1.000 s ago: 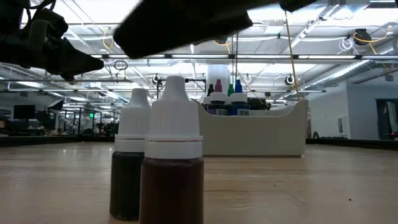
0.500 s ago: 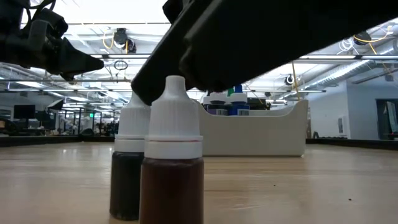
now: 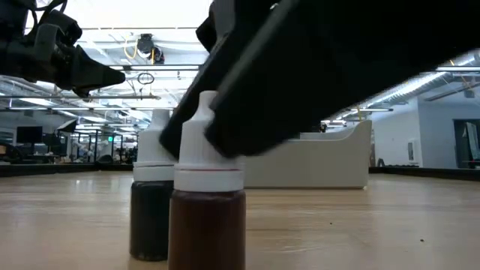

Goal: Pick & Place food coloring
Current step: Put the small red food coloring bottle into the gray bin

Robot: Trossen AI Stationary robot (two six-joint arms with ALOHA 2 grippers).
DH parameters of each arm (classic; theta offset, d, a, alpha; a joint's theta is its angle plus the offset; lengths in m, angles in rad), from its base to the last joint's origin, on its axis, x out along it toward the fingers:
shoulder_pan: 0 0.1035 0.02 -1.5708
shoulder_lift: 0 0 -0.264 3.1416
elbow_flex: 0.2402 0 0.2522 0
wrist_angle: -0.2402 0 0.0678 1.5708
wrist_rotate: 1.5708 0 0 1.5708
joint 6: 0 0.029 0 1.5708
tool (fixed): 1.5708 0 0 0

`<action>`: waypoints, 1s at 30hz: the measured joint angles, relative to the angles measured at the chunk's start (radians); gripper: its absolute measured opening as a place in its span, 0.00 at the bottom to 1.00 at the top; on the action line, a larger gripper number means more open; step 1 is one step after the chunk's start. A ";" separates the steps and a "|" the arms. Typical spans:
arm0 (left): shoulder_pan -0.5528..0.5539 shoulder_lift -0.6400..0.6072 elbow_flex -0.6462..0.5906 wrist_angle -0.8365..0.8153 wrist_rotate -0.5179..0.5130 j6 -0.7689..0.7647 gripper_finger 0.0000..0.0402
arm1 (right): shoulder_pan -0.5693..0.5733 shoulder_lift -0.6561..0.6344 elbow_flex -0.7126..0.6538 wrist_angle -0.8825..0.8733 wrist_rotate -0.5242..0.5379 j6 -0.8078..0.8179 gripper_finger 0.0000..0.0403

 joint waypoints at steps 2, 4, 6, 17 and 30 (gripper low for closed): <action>0.000 0.000 0.000 0.000 0.000 -0.001 0.09 | 0.000 0.000 0.000 0.003 0.000 0.008 0.33; 0.000 0.000 0.000 0.000 0.000 -0.001 0.09 | 0.000 0.000 0.001 0.004 -0.003 0.017 0.33; 0.000 0.000 0.000 0.000 0.000 -0.001 0.09 | 0.001 0.000 0.001 0.001 -0.003 0.018 0.33; 0.000 0.000 0.000 -0.002 0.000 -0.001 0.09 | 0.001 0.021 0.002 0.015 -0.003 0.029 0.33; 0.000 0.000 0.000 -0.009 0.000 0.000 0.09 | 0.001 0.025 0.001 0.026 -0.004 0.026 0.33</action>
